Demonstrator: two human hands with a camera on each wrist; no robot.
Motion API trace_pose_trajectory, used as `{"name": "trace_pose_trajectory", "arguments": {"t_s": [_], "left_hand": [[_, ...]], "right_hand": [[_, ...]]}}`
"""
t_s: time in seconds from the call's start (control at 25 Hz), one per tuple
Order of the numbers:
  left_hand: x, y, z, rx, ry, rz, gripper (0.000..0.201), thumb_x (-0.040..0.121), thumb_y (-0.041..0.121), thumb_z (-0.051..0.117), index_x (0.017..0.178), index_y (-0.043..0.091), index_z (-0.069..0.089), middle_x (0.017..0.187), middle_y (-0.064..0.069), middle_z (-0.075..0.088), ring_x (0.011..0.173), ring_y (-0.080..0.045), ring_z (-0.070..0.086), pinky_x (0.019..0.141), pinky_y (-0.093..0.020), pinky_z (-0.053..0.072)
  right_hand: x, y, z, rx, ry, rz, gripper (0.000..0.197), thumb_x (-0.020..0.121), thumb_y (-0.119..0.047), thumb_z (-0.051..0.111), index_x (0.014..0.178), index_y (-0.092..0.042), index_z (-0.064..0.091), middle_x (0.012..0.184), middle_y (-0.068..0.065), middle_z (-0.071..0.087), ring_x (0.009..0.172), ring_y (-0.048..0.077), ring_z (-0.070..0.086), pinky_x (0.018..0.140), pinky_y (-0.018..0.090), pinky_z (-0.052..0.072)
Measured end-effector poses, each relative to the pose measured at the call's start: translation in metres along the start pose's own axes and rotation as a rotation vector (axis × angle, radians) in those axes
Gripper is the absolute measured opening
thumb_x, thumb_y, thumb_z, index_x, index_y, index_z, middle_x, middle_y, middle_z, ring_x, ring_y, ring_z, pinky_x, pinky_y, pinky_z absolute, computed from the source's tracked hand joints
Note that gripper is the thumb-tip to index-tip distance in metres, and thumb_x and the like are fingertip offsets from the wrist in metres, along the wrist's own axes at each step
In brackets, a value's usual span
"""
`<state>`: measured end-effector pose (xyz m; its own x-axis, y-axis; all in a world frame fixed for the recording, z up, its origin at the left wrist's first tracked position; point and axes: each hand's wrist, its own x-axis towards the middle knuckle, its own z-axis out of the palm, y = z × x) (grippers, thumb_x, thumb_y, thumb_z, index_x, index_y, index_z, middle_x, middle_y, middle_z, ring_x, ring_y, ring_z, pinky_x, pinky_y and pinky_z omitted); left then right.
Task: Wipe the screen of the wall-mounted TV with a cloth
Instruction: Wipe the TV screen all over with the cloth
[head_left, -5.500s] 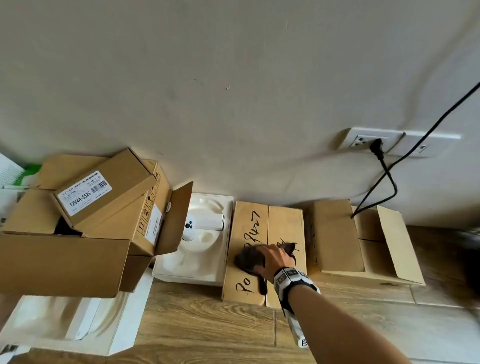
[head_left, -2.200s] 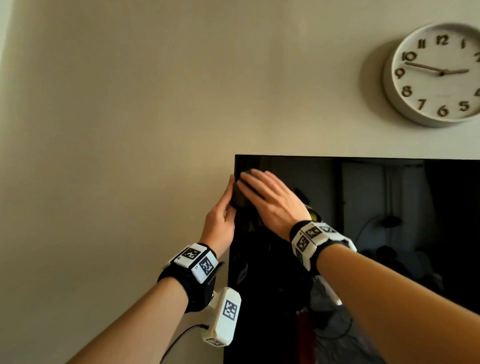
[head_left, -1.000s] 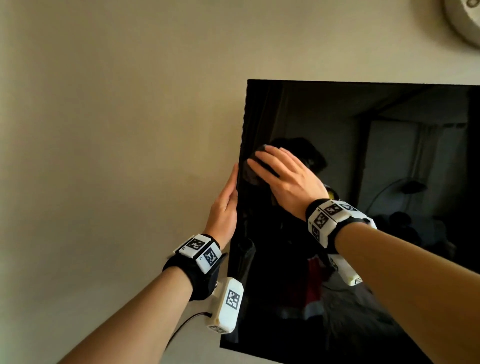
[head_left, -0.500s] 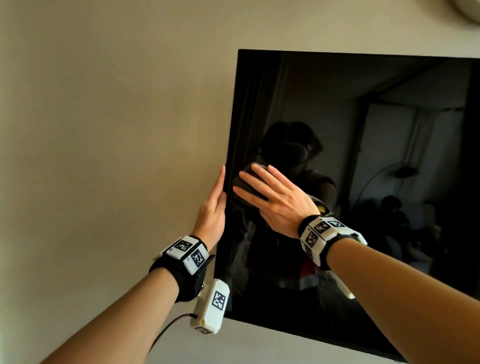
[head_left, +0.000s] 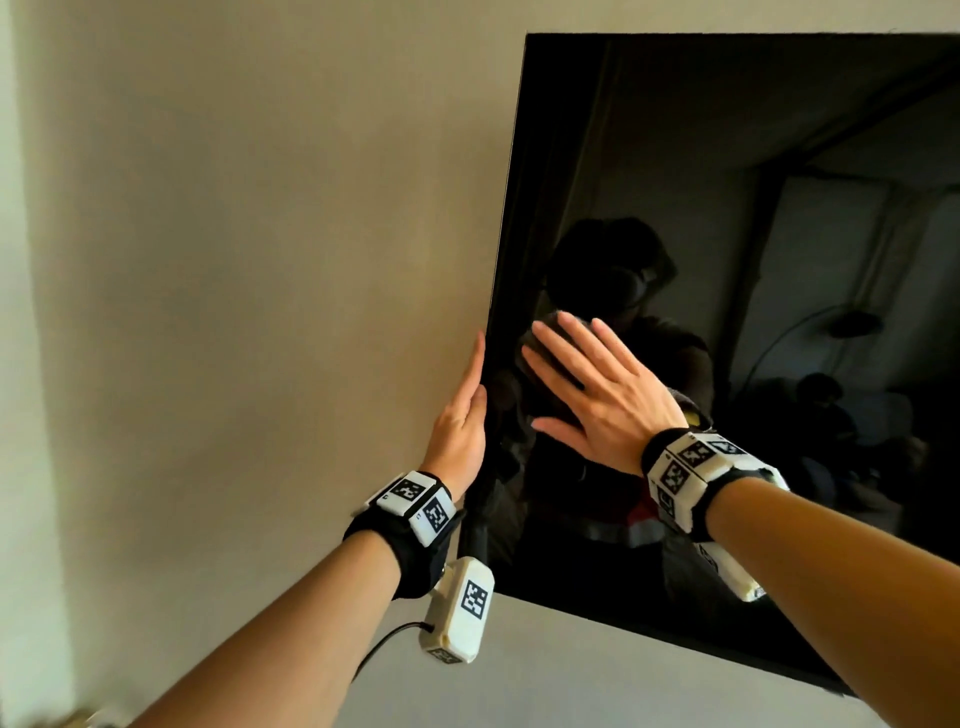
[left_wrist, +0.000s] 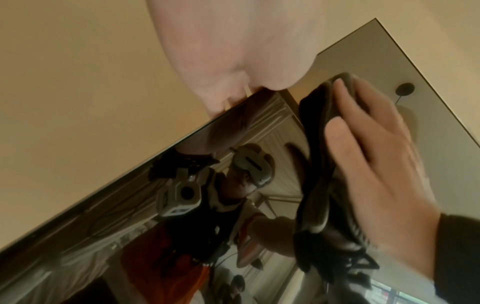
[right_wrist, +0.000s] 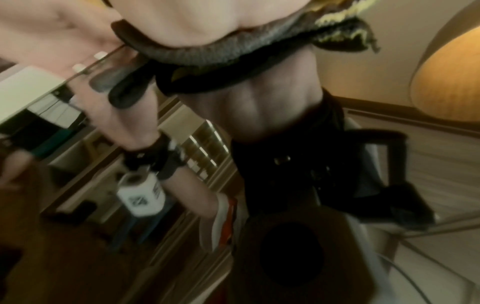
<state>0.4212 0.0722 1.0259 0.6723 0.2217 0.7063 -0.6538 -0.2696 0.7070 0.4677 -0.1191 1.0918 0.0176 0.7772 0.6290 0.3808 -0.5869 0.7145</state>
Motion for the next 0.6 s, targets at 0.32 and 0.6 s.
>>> {"name": "trace_pose_trajectory", "arguments": {"t_s": [0.32, 0.6], "left_hand": [[-0.013, -0.021, -0.004, 0.056, -0.031, -0.001, 0.056, 0.109, 0.013, 0.029, 0.153, 0.046, 0.019, 0.157, 0.024, 0.023, 0.132, 0.026, 0.024, 0.110, -0.004, 0.018], [-0.032, -0.028, -0.002, 0.058, -0.029, -0.055, 0.054, 0.110, 0.016, 0.027, 0.156, 0.040, 0.017, 0.158, 0.020, 0.023, 0.135, 0.021, 0.021, 0.107, -0.001, 0.018]], "right_hand": [[-0.022, -0.020, 0.011, -0.083, 0.027, -0.041, 0.057, 0.105, -0.041, 0.037, 0.152, -0.010, 0.028, 0.160, 0.011, 0.022, 0.148, 0.029, 0.018, 0.119, 0.047, 0.025], [-0.038, -0.046, 0.024, -0.060, -0.015, -0.194, 0.061, 0.097, -0.022, 0.051, 0.153, -0.012, 0.029, 0.159, 0.010, 0.024, 0.148, 0.030, 0.020, 0.121, 0.047, 0.021]]}}
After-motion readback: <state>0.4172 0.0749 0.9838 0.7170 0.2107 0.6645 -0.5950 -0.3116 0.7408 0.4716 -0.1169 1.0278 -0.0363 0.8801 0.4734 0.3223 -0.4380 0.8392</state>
